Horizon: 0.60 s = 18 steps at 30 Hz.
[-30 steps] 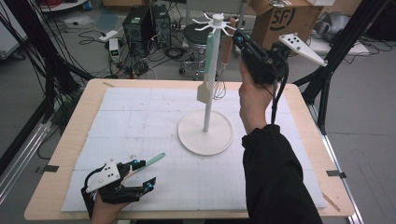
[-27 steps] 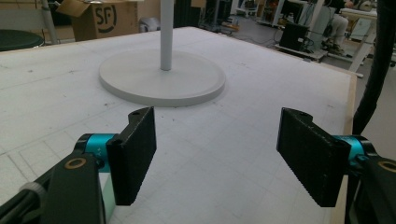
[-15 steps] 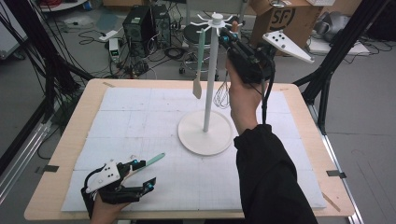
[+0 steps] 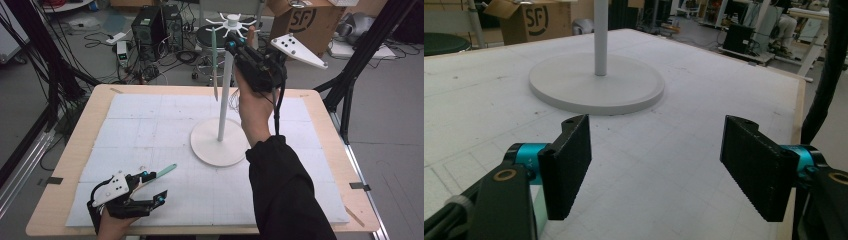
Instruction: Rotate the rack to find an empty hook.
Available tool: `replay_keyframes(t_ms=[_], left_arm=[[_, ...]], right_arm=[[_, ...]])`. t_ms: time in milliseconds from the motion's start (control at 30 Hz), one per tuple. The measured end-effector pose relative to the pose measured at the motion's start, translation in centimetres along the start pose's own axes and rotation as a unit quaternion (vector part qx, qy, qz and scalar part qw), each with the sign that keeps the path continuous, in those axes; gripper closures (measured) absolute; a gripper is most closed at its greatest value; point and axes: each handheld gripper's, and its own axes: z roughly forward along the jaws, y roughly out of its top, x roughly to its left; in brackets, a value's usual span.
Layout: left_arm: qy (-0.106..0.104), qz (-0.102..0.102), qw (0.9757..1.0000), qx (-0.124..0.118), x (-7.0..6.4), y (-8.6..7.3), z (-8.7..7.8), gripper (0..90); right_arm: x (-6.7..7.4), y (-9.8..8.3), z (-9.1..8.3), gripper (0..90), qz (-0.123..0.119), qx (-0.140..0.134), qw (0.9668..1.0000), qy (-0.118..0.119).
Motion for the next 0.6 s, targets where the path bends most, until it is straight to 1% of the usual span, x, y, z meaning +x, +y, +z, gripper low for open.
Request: replay_keyframes(t_ms=[67,133,267,367,400,467,567,600], left_arm=[[0.001,0.003,1.0,-0.001,0.1,0.0,0.0,29.1],[0.002,0.001,1.0,-0.001,0.1,0.0,0.0,29.1],[0.004,0.001,1.0,-0.003,0.1,0.0,-0.1,29.1],[0.004,-0.001,1.0,-0.003,0.0,0.0,-0.2,29.1],[0.005,0.002,1.0,-0.002,0.0,0.0,-0.2,29.1],[0.005,-0.001,1.0,-0.002,-0.1,0.0,-0.1,29.2],[0.006,0.004,1.0,-0.001,-0.2,0.1,-0.1,29.2],[0.004,0.001,1.0,-0.002,-0.3,0.1,0.0,29.2]], right_arm=[[0.1,0.0,0.3,90.0,0.0,0.003,1.0,0.003],[0.2,-0.1,0.6,90.0,-0.002,0.005,1.0,0.003],[0.4,-0.2,0.9,90.0,-0.002,0.011,0.9999,0.012],[0.6,-0.5,0.6,90.0,0.002,0.009,0.9999,0.014],[0.6,-0.7,0.4,90.0,0.002,0.009,0.9998,0.015],[0.5,-0.9,0.1,90.0,0.004,0.012,0.9998,0.015],[0.1,-1.2,-0.5,90.0,0.005,0.014,0.9998,0.01],[-0.1,-1.3,-0.7,90.0,0.004,0.015,0.9999,0.007]])
